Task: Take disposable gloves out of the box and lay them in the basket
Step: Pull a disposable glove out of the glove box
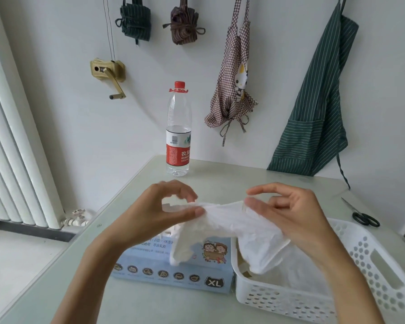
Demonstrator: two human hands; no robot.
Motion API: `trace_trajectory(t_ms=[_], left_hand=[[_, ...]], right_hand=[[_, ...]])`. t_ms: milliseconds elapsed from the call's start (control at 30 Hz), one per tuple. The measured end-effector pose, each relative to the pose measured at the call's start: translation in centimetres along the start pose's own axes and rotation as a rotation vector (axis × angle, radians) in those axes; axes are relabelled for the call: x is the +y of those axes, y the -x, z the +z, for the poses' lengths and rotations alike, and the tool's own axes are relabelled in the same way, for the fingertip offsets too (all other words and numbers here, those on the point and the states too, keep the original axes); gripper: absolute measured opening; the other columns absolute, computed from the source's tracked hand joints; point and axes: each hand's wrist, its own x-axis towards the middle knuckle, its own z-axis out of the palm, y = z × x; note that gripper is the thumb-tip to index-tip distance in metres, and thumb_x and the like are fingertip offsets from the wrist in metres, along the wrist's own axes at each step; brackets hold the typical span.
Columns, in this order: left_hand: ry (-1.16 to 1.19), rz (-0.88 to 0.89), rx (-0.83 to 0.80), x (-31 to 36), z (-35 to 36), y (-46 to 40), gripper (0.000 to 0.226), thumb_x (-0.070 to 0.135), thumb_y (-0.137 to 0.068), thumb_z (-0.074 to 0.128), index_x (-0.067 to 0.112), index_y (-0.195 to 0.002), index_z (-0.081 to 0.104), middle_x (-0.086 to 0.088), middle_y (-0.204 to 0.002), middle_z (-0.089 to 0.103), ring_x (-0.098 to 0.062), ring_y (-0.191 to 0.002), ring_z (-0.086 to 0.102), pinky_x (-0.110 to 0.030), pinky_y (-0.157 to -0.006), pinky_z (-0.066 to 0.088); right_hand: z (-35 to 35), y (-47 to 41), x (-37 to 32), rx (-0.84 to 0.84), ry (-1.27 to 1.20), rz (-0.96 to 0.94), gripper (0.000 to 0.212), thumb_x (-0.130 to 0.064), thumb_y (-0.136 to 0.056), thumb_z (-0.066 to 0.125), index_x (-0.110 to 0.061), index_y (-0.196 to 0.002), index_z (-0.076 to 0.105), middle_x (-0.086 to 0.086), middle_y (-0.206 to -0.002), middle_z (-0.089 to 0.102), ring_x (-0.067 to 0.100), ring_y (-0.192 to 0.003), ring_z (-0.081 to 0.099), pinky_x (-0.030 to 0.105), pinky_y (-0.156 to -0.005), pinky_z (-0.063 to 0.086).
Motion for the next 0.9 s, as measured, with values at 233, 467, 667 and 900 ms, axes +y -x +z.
trace_trajectory(t_ms=[233, 467, 667, 900], left_hand=[[0.228, 0.003, -0.062, 3.1, 1.3, -1.0, 0.017, 0.026, -0.08, 0.069, 0.016, -0.093, 0.069, 0.007, -0.079, 0.073, -0.003, -0.071, 0.066, -0.014, -0.064, 0.048], [0.285, -0.017, -0.053, 5.3, 5.0, -3.6, 0.012, 0.021, -0.074, 0.078, 0.015, -0.081, 0.071, 0.002, -0.076, 0.074, -0.005, -0.07, 0.068, -0.014, -0.067, 0.049], [-0.045, 0.008, -0.256, 6.3, 6.0, -4.9, 0.065, 0.045, -0.062, 0.082, 0.033, -0.12, 0.055, 0.02, -0.123, 0.057, 0.005, -0.117, 0.051, -0.013, -0.095, 0.041], [0.112, 0.037, -0.528, 9.7, 9.2, -6.9, 0.024, 0.038, -0.087, 0.065, 0.023, -0.106, 0.067, 0.013, -0.095, 0.071, 0.0, -0.087, 0.066, -0.016, -0.078, 0.051]], right_hand=[[-4.6, 1.1, -1.8, -0.212, 0.249, 0.178, 0.038, -0.019, -0.074, 0.079, -0.035, -0.106, 0.067, -0.003, -0.086, 0.074, 0.018, -0.08, 0.071, 0.022, -0.074, 0.054], [-7.7, 2.5, 0.2, 0.142, -0.2, 0.235, 0.036, -0.009, -0.079, 0.069, -0.023, -0.112, 0.063, 0.008, -0.097, 0.073, 0.015, -0.089, 0.068, 0.026, -0.085, 0.049], [-9.7, 2.0, -1.8, 0.024, -0.223, 0.14, 0.034, 0.002, -0.084, 0.062, -0.015, -0.113, 0.056, 0.004, -0.094, 0.075, 0.011, -0.081, 0.069, 0.018, -0.067, 0.055], [-10.9, 2.1, -4.2, -0.13, 0.004, 0.038, 0.025, 0.0, -0.087, 0.062, -0.012, -0.109, 0.061, 0.005, -0.097, 0.075, 0.015, -0.087, 0.071, 0.021, -0.075, 0.055]])
